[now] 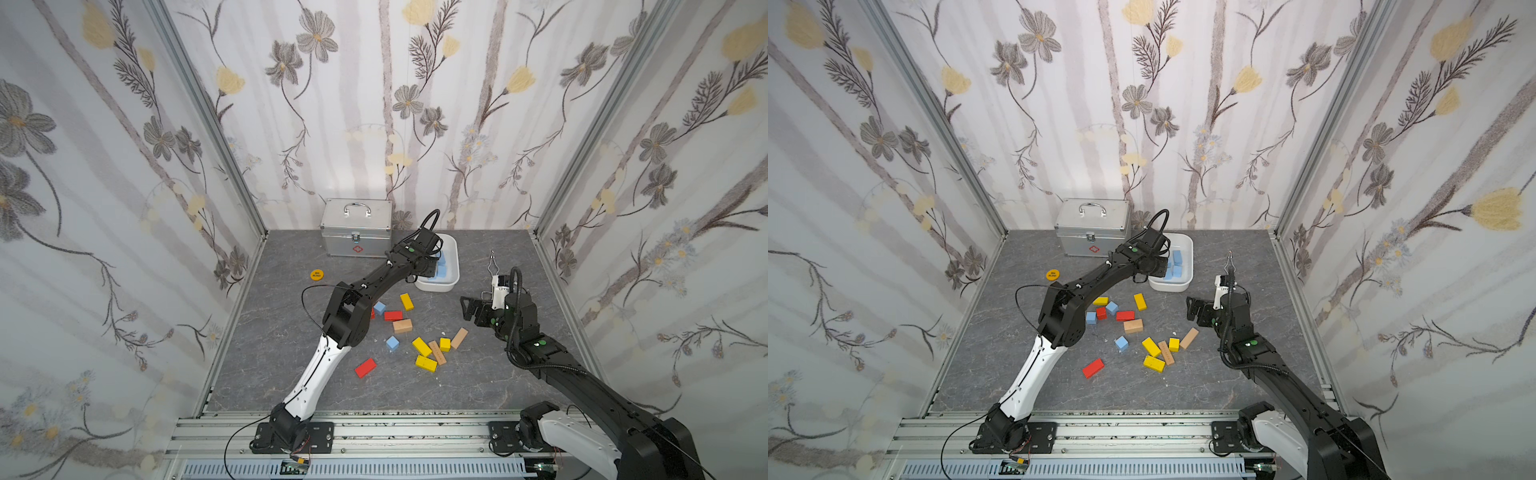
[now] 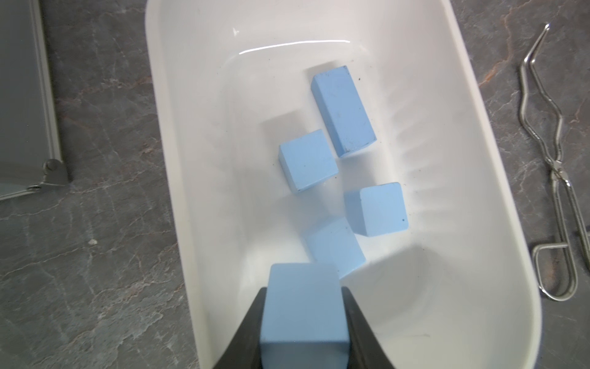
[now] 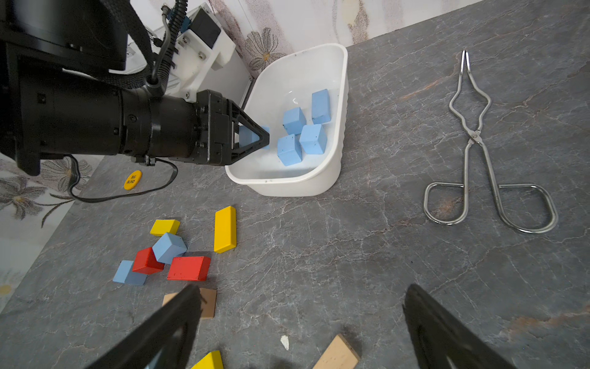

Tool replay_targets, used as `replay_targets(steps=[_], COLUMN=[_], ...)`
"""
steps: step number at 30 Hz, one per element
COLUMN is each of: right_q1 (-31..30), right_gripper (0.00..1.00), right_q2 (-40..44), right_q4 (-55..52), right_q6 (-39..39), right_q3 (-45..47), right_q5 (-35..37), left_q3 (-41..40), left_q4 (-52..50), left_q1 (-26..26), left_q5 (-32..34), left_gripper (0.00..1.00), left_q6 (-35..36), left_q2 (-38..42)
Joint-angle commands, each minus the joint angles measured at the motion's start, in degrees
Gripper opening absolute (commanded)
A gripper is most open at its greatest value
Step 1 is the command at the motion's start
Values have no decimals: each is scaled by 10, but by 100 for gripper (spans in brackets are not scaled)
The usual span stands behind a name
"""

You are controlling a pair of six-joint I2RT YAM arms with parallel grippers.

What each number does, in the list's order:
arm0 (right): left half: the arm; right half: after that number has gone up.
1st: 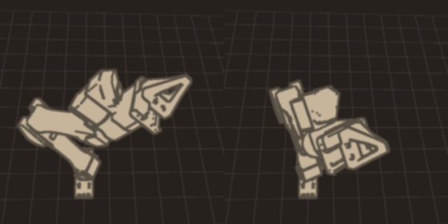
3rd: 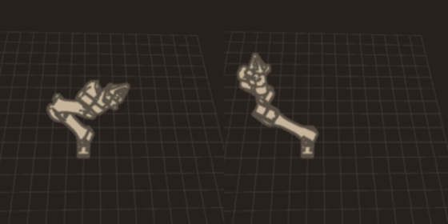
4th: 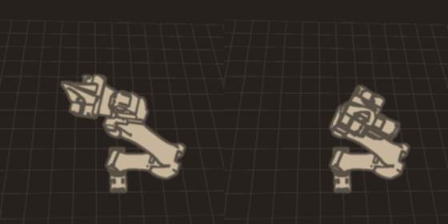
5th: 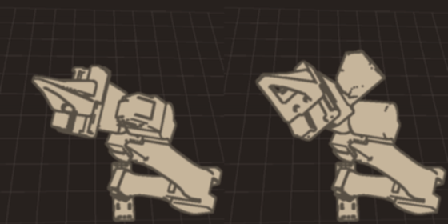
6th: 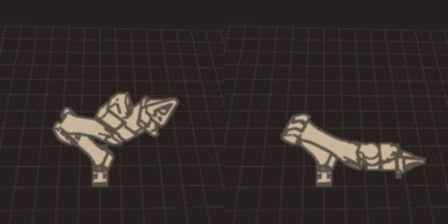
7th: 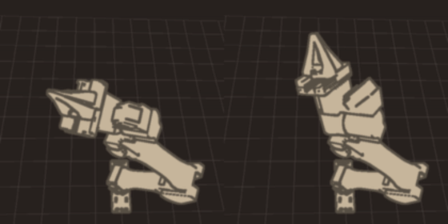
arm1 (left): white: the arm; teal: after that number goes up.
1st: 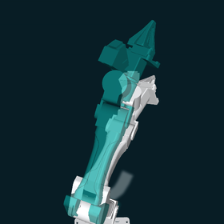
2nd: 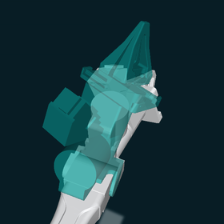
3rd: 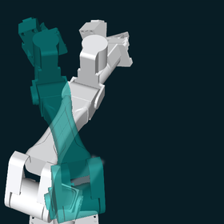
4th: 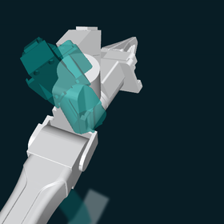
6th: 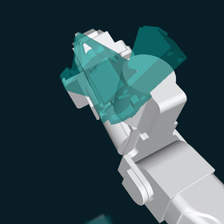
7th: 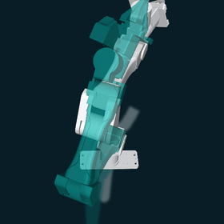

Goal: Pick out the blue building blocks
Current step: Place the building block in the storage box.

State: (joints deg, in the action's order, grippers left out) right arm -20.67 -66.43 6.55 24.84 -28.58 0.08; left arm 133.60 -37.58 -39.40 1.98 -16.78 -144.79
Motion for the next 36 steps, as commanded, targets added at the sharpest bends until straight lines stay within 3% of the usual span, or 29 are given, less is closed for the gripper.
replay_targets(steps=[1, 14, 36], right_q1=[0, 3, 6], right_gripper=[100, 100, 100], right_q2=[-1, 4, 13], right_q4=[28, 29, 32], right_q6=[6, 4, 6], right_q3=[1, 5, 16], right_q5=[-6, -9, -12], left_q3=[5, 38, 40], left_q4=[-6, -15, -17], left_q1=[-1, -1, -1], left_q5=[32, 26, 23], left_gripper=[0, 10, 39], left_q6=[-1, -15, -27], left_q2=[-4, -28, -22])
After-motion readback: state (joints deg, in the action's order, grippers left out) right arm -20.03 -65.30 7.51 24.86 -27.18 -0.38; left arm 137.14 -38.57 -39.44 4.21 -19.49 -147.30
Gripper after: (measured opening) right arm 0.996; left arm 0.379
